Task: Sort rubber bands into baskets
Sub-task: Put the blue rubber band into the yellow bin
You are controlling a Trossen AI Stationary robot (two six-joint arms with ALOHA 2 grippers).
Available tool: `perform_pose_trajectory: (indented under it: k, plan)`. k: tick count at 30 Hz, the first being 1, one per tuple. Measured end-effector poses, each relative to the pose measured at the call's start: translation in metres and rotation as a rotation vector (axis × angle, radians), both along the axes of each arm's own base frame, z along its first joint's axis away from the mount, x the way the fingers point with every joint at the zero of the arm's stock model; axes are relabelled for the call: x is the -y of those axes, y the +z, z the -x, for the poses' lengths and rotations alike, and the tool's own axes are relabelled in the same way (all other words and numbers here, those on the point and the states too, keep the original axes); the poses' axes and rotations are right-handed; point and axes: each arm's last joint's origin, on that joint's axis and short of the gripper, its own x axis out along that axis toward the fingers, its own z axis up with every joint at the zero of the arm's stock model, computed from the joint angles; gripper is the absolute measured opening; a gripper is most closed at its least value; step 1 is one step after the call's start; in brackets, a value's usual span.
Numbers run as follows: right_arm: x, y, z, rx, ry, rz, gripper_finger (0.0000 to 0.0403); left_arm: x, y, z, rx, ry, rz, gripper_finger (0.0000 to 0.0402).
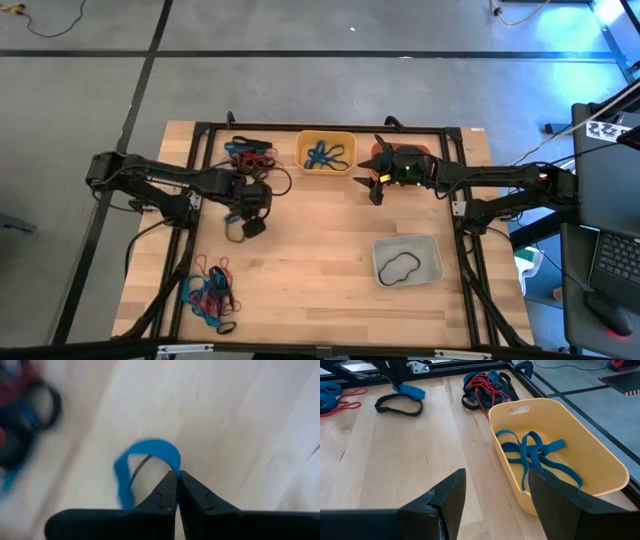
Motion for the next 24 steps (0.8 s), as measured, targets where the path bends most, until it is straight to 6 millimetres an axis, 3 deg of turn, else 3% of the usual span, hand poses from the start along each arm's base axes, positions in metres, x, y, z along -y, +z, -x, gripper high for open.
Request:
perform_pose_trajectory:
  k: [4, 13, 24]
  plan:
    - [0.0, 0.0, 0.0, 0.0, -0.002, 0.001, 0.0214, -0.003, 0.022, -0.013, 0.159, -0.048, -0.138, 0.0013]
    - [0.0, 0.0, 0.0, 0.002, -0.002, 0.002, 0.0214, -0.02, 0.045, -0.052, 0.525, -0.18, -0.426, 0.0006]
    - [0.0, 0.001, -0.001, 0.013, -0.002, 0.005, 0.0214, -0.061, 0.042, -0.086, 0.708, -0.178, -0.665, 0.0019]
